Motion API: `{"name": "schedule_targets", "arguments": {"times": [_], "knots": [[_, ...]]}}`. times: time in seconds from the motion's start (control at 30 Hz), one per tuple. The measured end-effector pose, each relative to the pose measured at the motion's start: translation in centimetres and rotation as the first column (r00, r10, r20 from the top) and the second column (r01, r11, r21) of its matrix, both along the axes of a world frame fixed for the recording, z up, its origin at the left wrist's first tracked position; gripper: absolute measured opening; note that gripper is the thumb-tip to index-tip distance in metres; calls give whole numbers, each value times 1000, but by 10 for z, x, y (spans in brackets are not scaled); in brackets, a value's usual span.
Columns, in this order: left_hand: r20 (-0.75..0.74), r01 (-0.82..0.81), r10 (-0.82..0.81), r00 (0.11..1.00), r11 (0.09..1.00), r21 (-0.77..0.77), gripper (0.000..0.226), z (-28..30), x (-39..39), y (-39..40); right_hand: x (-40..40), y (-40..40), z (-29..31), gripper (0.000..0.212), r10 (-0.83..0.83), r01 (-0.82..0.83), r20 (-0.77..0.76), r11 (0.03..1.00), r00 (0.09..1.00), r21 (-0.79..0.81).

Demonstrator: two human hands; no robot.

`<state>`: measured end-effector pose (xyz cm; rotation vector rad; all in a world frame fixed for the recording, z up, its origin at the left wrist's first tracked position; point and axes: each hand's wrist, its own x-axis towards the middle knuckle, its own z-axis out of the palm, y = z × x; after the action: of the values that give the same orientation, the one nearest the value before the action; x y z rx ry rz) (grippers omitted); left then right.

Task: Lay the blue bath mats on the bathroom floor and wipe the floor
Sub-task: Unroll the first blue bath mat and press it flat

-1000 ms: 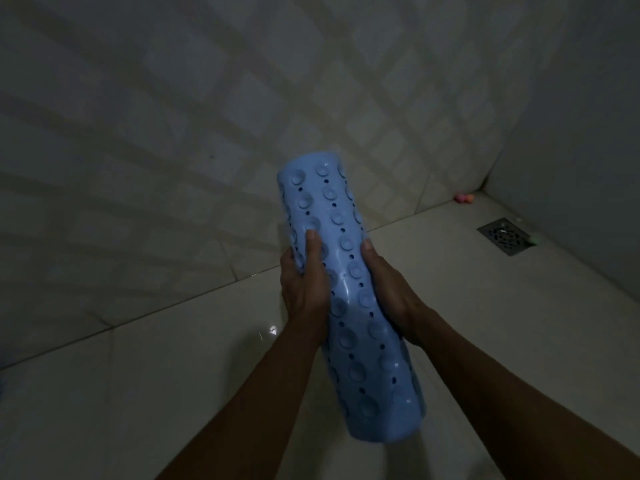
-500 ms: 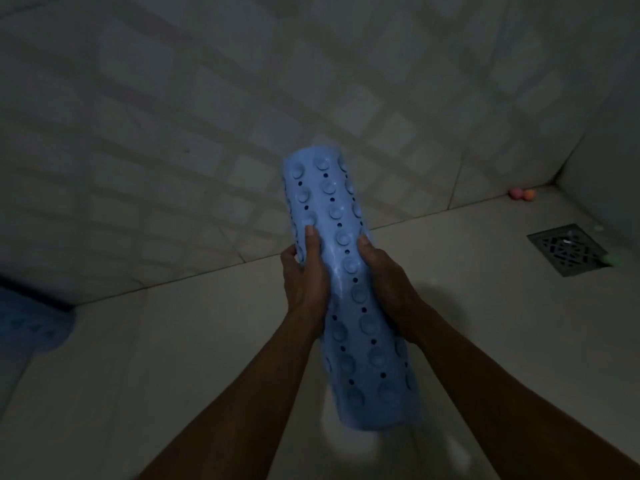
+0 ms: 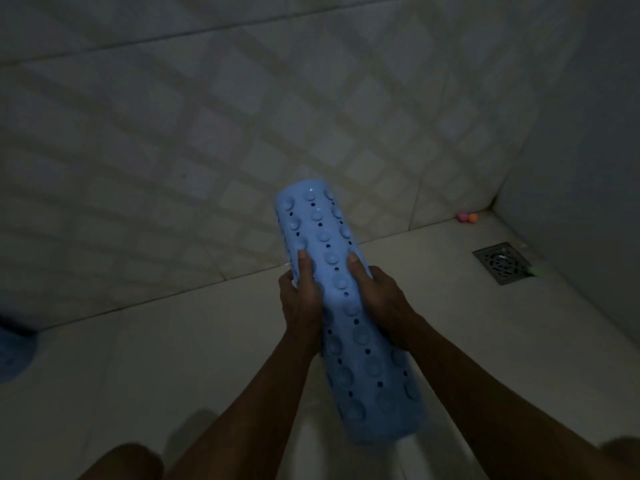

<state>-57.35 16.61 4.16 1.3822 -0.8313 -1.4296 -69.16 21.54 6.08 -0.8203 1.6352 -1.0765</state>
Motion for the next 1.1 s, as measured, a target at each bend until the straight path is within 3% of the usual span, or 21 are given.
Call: {"name": "schedule_targets", "arguments": {"times": [0.13, 0.17, 0.27, 0.43, 0.57, 0.83, 0.93, 1.1], "knots": [[-84, 66, -62, 995, 997, 47, 85, -6, 5, -9, 6, 1, 17, 57, 1, 1, -70, 1000, 998, 24], [-93, 73, -66, 993, 995, 73, 89, -8, 6, -9, 8, 1, 18, 58, 5, -2, -82, 999, 997, 43], [-92, 105, -96, 991, 989, 106, 87, -21, 9, -9, 10, -1, 7, 94, 10, 6, -124, 992, 992, 127], [-46, 168, -163, 986, 974, 154, 98, -56, -8, -2, -2, 6, -24, 80, 25, -5, -176, 994, 984, 113], [-74, 163, -151, 986, 967, 194, 101, -89, -42, 13, -37, 15, -63, 98, 41, -4, -164, 976, 986, 218], [-163, 138, -100, 982, 960, 243, 99, -136, -120, 14, -114, 8, -119, 97, 56, -10, -175, 966, 983, 258], [-124, 129, -100, 987, 957, 258, 107, -157, -142, 12, -134, 9, -136, 99, 51, -7, -172, 968, 984, 250], [-6, 187, -192, 981, 947, 261, 101, -187, -157, 15, -146, 12, -154, 89, 48, -18, -130, 975, 990, 224]]}}
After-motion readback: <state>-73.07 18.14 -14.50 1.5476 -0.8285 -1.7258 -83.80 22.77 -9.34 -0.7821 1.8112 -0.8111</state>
